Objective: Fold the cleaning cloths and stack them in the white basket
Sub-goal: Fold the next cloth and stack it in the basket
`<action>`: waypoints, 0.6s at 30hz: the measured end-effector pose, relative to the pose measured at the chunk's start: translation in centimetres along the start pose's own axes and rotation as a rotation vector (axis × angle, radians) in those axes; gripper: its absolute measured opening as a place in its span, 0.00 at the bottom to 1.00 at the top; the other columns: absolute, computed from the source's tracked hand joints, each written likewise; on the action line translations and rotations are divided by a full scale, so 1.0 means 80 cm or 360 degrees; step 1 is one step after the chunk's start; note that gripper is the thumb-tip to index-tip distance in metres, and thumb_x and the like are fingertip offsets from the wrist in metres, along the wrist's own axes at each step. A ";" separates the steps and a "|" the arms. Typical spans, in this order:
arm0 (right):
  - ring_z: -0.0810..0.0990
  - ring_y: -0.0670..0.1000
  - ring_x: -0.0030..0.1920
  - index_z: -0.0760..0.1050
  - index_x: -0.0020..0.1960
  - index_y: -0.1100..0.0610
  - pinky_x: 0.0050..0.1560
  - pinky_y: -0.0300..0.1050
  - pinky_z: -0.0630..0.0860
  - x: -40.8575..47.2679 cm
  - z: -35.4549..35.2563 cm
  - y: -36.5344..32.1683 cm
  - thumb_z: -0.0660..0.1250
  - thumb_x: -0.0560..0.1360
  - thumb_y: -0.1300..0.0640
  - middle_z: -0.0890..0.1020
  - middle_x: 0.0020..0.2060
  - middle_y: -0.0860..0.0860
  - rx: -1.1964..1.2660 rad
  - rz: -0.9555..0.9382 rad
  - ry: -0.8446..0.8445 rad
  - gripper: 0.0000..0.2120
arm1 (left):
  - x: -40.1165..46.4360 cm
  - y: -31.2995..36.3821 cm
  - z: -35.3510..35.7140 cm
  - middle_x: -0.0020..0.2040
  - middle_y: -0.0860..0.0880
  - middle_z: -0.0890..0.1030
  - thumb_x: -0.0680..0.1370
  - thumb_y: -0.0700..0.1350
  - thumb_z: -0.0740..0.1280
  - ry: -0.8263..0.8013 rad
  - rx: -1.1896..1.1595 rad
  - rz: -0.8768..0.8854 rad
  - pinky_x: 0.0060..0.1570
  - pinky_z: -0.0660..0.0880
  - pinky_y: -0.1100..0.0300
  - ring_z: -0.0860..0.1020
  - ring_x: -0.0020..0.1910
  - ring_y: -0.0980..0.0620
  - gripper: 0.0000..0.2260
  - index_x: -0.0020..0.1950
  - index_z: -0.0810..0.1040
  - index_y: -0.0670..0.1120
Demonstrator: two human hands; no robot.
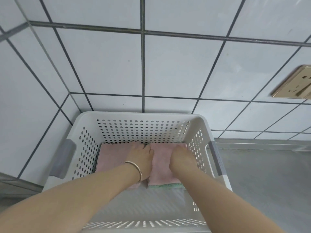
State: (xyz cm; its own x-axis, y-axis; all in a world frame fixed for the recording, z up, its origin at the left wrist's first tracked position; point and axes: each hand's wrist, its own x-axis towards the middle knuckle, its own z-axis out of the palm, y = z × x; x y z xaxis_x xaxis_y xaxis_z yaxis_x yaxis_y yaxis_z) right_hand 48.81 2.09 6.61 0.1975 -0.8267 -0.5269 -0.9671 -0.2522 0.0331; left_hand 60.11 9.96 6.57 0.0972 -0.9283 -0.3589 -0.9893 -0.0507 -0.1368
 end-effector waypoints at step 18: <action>0.72 0.56 0.65 0.72 0.52 0.64 0.58 0.44 0.71 -0.006 0.000 -0.003 0.52 0.78 0.61 0.76 0.54 0.58 0.0106 0.0011 -0.0284 0.11 | -0.003 -0.016 0.014 0.74 0.44 0.58 0.78 0.54 0.55 -0.0562 -0.0080 0.0188 0.71 0.56 0.42 0.54 0.74 0.43 0.26 0.73 0.60 0.45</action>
State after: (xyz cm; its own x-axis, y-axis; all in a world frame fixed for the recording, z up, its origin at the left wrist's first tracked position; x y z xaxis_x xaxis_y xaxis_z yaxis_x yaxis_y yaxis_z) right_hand 48.97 2.53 6.85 0.1653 -0.7246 -0.6691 -0.9779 -0.2083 -0.0160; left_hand 61.48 10.66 5.81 0.0051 -0.7449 -0.6671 -0.9992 0.0229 -0.0332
